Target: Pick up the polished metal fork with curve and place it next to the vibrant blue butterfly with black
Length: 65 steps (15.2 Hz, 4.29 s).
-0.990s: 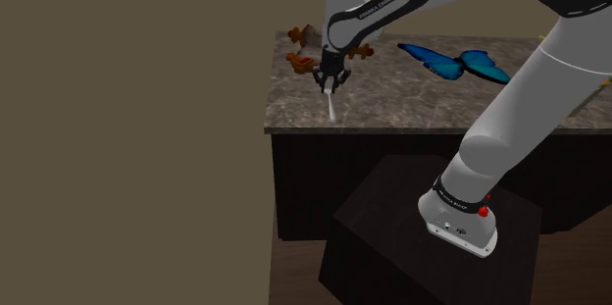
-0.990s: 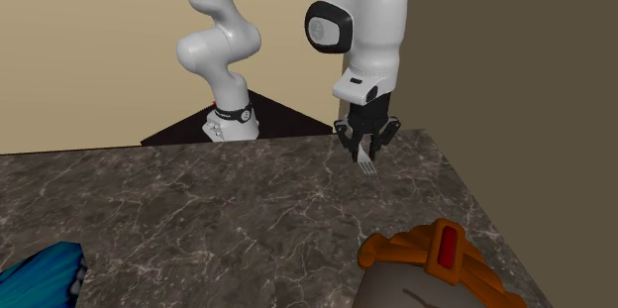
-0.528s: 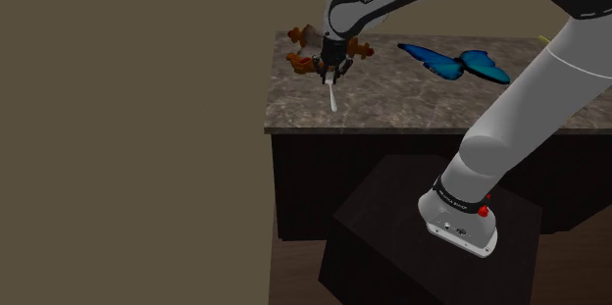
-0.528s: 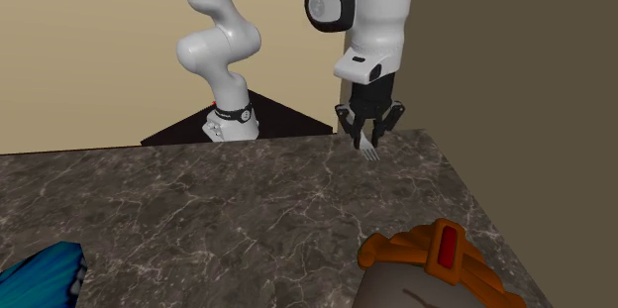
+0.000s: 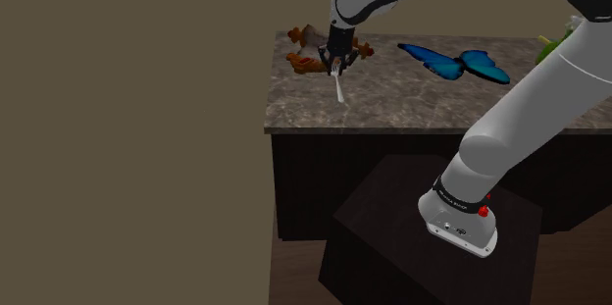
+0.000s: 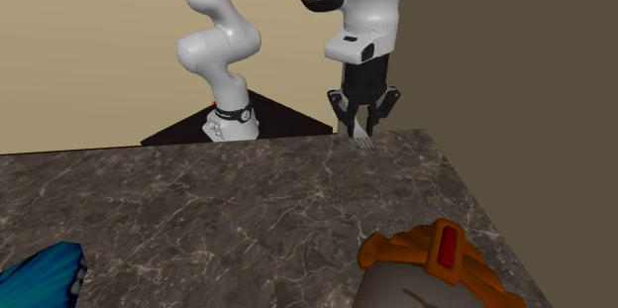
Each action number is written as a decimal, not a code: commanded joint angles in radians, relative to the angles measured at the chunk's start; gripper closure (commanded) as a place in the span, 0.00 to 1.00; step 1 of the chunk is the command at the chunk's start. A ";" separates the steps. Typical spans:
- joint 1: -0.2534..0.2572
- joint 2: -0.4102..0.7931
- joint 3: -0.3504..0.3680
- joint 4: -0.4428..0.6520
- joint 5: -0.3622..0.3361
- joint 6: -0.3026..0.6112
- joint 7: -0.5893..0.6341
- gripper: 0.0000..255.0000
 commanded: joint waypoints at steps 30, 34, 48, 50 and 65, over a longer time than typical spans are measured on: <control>-0.369 -0.530 -0.537 -0.375 -0.286 -0.112 -0.693 1.00; -0.410 -0.514 -0.628 -0.337 -0.330 -0.118 -0.798 1.00; -0.399 -0.313 -1.001 -0.070 -0.362 -0.102 -1.183 1.00; -0.371 -0.267 -1.070 -0.017 -0.342 -0.097 -1.246 1.00; -0.277 -0.145 -1.246 -0.108 -0.300 0.117 -1.315 1.00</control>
